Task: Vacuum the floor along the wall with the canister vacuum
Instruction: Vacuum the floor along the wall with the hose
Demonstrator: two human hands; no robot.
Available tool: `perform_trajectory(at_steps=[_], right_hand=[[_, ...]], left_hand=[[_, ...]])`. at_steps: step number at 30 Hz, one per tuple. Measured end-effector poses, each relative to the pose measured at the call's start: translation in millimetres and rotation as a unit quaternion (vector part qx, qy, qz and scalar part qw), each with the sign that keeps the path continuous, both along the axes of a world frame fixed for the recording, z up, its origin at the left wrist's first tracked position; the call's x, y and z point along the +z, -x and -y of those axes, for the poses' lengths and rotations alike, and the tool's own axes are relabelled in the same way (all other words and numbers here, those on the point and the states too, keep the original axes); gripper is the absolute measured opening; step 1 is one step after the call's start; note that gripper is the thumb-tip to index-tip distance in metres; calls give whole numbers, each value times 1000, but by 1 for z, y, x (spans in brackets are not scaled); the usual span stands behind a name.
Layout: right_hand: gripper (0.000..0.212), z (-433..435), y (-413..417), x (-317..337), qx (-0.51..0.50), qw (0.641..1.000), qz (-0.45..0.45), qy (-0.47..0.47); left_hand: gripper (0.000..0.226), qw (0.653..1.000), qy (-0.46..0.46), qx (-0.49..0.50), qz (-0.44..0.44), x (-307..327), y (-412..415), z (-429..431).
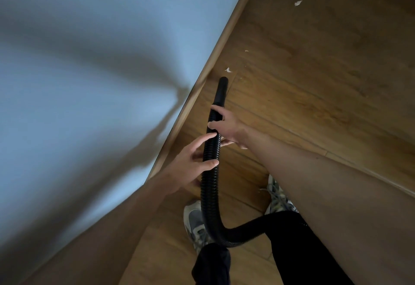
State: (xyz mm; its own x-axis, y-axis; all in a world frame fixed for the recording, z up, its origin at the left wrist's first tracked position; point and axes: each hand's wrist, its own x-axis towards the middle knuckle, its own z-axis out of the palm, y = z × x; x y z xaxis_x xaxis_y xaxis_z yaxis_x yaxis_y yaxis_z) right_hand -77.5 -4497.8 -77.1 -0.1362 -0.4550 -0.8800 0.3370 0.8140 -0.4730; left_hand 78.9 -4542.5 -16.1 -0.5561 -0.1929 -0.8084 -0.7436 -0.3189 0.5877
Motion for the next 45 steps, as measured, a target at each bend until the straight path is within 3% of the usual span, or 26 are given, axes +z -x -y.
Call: perform_trajectory(at_steps=[11,22,27,34,45], right_hand=[[62,1,18,-15,-13,1000,-9,6],[60,-63,25,-20,-107,994,-19,-25],[63,-50,12,-23,-109,994,-14,-22],[65,-13,1,-19,-29,1000,4,10],[63,-22,33,-25,-63,997,-38,-16]], left_hand=[[68,999,26,-44,-7,-19,15,3],[68,987,-9,-162,8,-24,39,-16],[67,993,1,-117,4,-23,23,-15],[71,1000,20,-23,4,-25,-5,-11],[70,995,34,-97,4,-32,35,-8]])
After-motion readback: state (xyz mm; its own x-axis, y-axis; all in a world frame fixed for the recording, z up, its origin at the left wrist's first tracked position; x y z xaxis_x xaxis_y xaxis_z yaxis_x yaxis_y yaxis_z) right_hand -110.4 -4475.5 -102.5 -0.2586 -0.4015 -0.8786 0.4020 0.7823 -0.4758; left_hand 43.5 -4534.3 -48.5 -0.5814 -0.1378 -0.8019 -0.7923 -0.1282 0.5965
